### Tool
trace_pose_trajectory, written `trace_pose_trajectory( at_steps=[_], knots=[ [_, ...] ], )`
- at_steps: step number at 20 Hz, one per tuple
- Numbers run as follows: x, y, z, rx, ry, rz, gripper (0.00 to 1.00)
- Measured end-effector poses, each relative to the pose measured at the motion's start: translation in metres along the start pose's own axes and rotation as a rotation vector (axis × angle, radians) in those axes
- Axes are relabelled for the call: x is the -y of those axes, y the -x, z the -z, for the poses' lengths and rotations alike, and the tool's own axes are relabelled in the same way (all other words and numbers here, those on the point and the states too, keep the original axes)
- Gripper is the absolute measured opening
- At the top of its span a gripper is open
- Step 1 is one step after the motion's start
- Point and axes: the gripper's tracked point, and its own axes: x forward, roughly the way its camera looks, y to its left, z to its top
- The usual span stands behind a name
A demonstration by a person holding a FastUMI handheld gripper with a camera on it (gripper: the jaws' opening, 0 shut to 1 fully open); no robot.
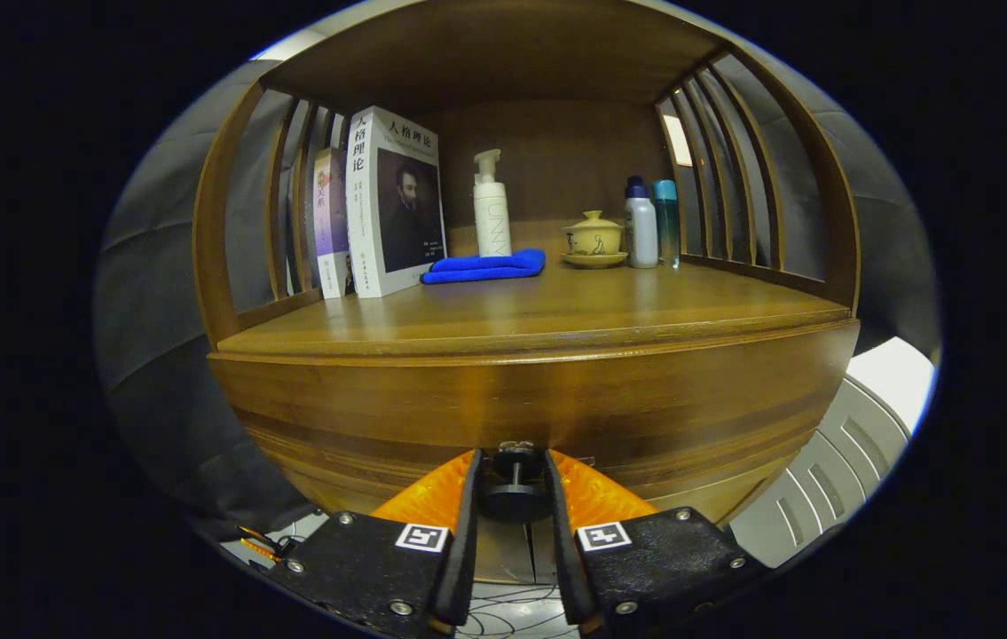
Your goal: Pull open the drawer, take out the items inside it, and place them on the countertop above the cabinet.
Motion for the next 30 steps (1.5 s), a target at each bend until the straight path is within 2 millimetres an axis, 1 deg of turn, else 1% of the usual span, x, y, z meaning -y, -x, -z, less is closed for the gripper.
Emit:
trace_pose_trajectory(
  at_steps=[1,3,6,16,23,26,27,28,29,30],
  knots=[
    [0.000,0.001,0.000,-0.006,-0.005,-0.001,0.35],
    [0.001,0.006,0.001,0.004,0.009,0.003,0.33],
    [0.001,0.021,0.005,0.032,0.036,0.010,0.33],
    [0.001,0.076,0.021,0.045,0.014,-0.011,0.33],
    [0.000,0.108,0.032,0.040,0.021,-0.024,0.33],
    [-0.001,0.121,0.043,0.018,0.025,-0.038,0.33],
    [-0.003,0.126,0.041,0.037,0.027,-0.045,0.33],
    [-0.003,0.128,0.044,0.021,0.029,-0.051,0.33],
    [-0.005,0.130,0.039,0.027,0.028,-0.058,0.33],
    [-0.006,0.134,0.045,0.018,0.027,-0.062,0.33]
  ],
)
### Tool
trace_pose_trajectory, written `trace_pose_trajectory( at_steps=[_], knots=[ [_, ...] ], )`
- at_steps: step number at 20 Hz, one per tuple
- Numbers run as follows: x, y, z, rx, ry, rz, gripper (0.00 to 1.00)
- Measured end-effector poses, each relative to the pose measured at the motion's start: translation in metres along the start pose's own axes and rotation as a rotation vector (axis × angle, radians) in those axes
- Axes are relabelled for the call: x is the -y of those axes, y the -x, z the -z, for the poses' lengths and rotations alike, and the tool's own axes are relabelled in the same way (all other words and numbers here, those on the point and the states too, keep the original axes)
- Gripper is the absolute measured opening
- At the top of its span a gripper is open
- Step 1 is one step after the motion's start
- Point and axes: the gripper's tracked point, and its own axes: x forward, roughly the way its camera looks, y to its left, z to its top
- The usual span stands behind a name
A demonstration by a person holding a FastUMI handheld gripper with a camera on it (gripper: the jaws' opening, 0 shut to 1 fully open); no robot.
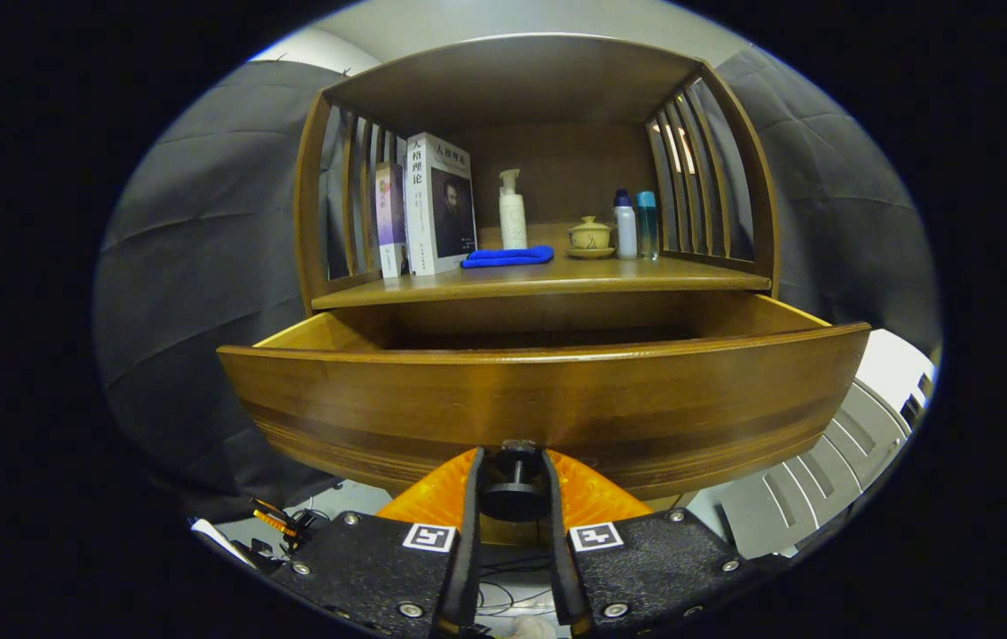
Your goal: Pull open the drawer, take out the items inside it, and place them on the countertop above the cabinet.
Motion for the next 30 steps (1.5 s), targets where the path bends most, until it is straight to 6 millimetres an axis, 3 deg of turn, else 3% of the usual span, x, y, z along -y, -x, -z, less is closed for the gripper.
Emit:
trace_pose_trajectory(
  at_steps=[7,14,18,22,25,30],
  knots=[
    [-0.006,0.029,0.010,-0.001,0.017,-0.024,0.33],
    [-0.009,0.033,0.012,0.018,0.024,-0.028,0.34],
    [-0.012,0.037,0.006,0.041,0.036,-0.053,0.48],
    [-0.016,0.048,-0.017,0.117,0.045,-0.077,0.82],
    [-0.021,0.062,-0.046,0.195,0.044,-0.118,0.90],
    [-0.018,0.062,-0.086,0.228,0.009,-0.146,0.90]
  ],
)
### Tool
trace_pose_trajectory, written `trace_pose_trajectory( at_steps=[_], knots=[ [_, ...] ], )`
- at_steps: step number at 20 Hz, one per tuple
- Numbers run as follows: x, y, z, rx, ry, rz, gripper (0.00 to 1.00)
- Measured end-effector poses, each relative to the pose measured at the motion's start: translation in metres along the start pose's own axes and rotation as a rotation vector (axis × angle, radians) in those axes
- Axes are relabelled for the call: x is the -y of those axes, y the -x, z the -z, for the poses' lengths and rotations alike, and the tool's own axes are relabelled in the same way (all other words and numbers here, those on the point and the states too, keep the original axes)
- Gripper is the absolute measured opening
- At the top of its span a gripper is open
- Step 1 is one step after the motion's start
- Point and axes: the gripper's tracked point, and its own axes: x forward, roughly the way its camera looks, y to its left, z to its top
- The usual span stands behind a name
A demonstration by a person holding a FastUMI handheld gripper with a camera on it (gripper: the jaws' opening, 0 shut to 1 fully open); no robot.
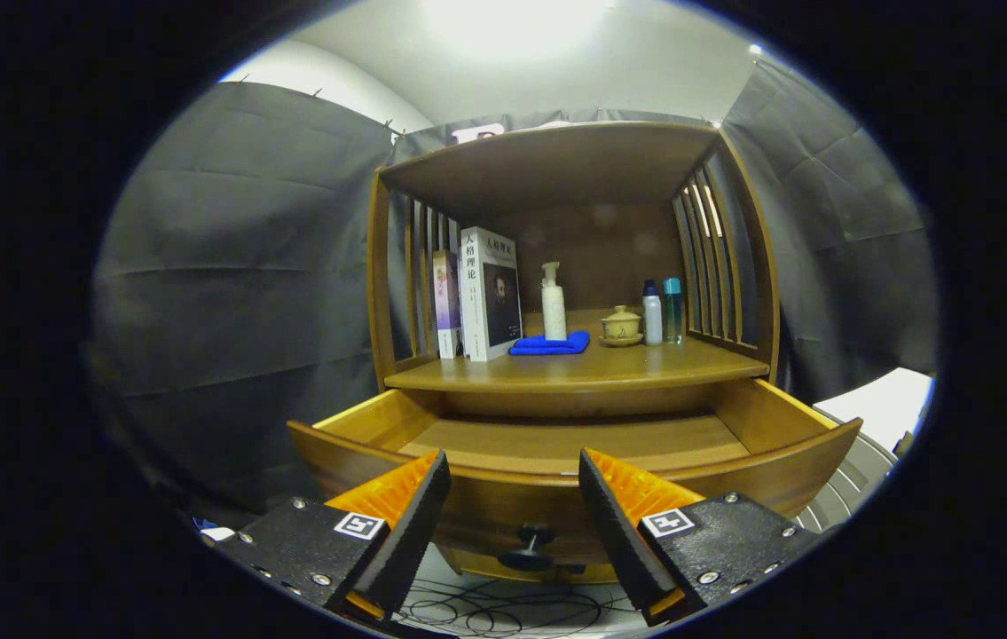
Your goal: Pull open the drawer, take out the items inside it, and place them on the countertop above the cabinet.
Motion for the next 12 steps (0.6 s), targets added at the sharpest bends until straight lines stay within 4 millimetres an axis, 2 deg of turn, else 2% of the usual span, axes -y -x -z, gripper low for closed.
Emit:
trace_pose_trajectory(
  at_steps=[4,7,10,12],
  knots=[
    [0.012,-0.020,-0.004,-0.095,-0.055,-0.002,0.90],
    [0.023,-0.042,-0.011,-0.137,-0.059,0.010,0.90],
    [0.030,-0.070,-0.007,-0.211,-0.038,-0.002,0.91],
    [0.038,-0.085,0.004,-0.285,-0.053,0.007,0.91]
  ],
)
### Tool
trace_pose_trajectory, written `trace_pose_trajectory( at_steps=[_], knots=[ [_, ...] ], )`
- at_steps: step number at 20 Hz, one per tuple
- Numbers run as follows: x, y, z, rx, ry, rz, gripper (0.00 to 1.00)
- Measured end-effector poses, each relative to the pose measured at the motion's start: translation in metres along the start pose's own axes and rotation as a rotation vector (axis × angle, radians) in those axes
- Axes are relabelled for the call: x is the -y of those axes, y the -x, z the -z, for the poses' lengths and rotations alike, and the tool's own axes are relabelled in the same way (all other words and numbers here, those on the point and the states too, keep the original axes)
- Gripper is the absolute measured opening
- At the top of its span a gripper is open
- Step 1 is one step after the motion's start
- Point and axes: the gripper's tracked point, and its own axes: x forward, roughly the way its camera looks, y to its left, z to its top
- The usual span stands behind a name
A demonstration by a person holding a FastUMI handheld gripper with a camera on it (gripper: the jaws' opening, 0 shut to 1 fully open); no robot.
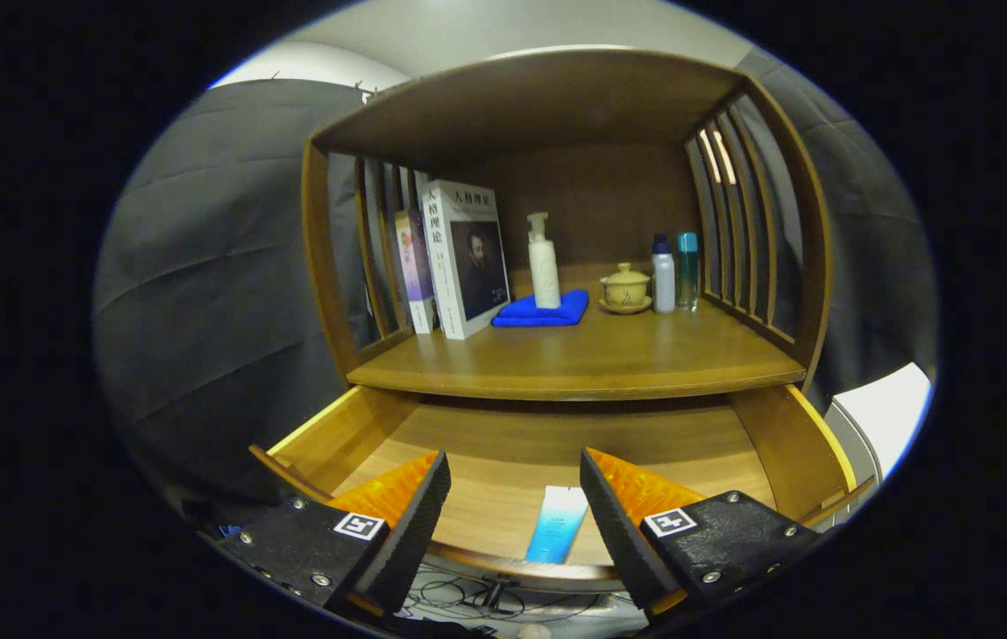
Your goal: Pull open the drawer, take out the items inside it, and place them on the countertop above the cabinet.
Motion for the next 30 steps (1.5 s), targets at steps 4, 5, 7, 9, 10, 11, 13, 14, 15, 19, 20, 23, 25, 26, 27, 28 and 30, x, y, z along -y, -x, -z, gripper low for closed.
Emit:
trace_pose_trajectory(
  at_steps=[4,5,7,9,10,11,13,14,15,19,20,23,25,26,27,28,30],
  knots=[
    [0.012,-0.028,0.020,-0.155,-0.033,-0.002,0.91],
    [0.016,-0.033,0.025,-0.189,-0.040,0.005,0.91],
    [0.021,-0.042,0.033,-0.251,-0.041,0.018,0.91],
    [0.024,-0.050,0.040,-0.301,-0.029,0.033,0.91],
    [0.024,-0.055,0.044,-0.328,-0.024,0.037,0.91],
    [0.023,-0.056,0.046,-0.359,-0.016,0.036,0.91],
    [0.019,-0.064,0.056,-0.426,-0.010,0.031,0.91],
    [0.017,-0.068,0.062,-0.461,-0.016,0.029,0.91],
    [0.014,-0.069,0.068,-0.497,-0.029,0.022,0.92],
    [0.012,-0.069,0.089,-0.625,-0.030,0.017,0.90],
    [0.013,-0.068,0.094,-0.657,-0.042,0.022,0.90],
    [0.016,-0.063,0.106,-0.722,-0.047,0.039,0.88],
    [0.018,-0.061,0.110,-0.748,-0.050,0.038,0.89],
    [0.018,-0.061,0.114,-0.764,-0.057,0.037,0.88],
    [0.017,-0.060,0.116,-0.789,-0.072,0.030,0.88],
    [0.014,-0.059,0.123,-0.820,-0.095,0.019,0.88],
    [0.015,-0.059,0.124,-0.833,-0.123,0.026,0.86]
  ],
)
